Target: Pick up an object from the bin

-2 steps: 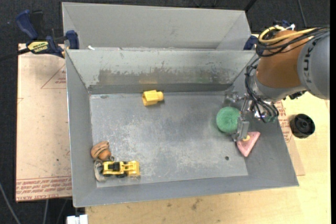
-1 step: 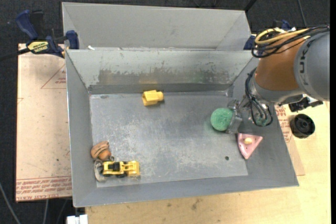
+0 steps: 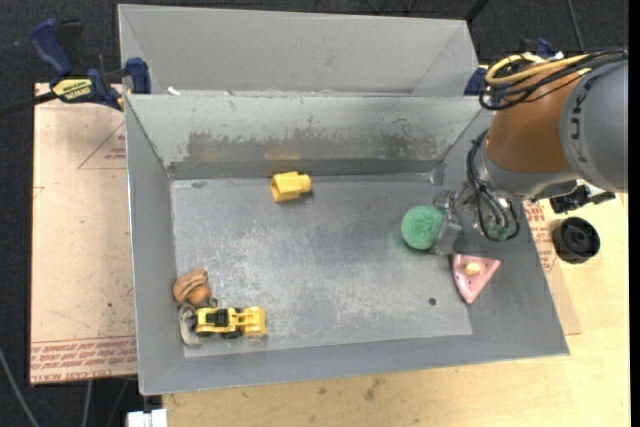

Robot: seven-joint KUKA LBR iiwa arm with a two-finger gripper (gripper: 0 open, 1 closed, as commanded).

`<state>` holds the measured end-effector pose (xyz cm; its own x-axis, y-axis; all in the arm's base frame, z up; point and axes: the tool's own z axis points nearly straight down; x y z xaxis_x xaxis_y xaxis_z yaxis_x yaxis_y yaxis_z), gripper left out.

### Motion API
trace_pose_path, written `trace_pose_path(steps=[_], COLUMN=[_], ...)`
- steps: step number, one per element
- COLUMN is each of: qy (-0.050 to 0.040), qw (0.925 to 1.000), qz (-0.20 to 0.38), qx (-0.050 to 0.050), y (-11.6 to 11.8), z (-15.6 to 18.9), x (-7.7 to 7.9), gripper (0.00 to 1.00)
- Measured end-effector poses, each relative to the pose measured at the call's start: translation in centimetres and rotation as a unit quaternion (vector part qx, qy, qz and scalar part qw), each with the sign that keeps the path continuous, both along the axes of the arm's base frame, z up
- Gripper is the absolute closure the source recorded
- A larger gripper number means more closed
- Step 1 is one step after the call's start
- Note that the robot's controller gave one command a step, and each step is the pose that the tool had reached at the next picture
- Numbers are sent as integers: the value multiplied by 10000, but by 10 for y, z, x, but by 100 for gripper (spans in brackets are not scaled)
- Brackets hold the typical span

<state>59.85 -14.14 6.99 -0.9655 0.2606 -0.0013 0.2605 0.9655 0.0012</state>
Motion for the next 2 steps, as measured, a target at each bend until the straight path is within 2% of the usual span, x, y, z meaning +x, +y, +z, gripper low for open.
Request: trace_pose_path(steps=[2], qy=[45], qw=[10000], qz=[3], qx=[13], y=[1], z=[19], x=[-3], gripper=[100])
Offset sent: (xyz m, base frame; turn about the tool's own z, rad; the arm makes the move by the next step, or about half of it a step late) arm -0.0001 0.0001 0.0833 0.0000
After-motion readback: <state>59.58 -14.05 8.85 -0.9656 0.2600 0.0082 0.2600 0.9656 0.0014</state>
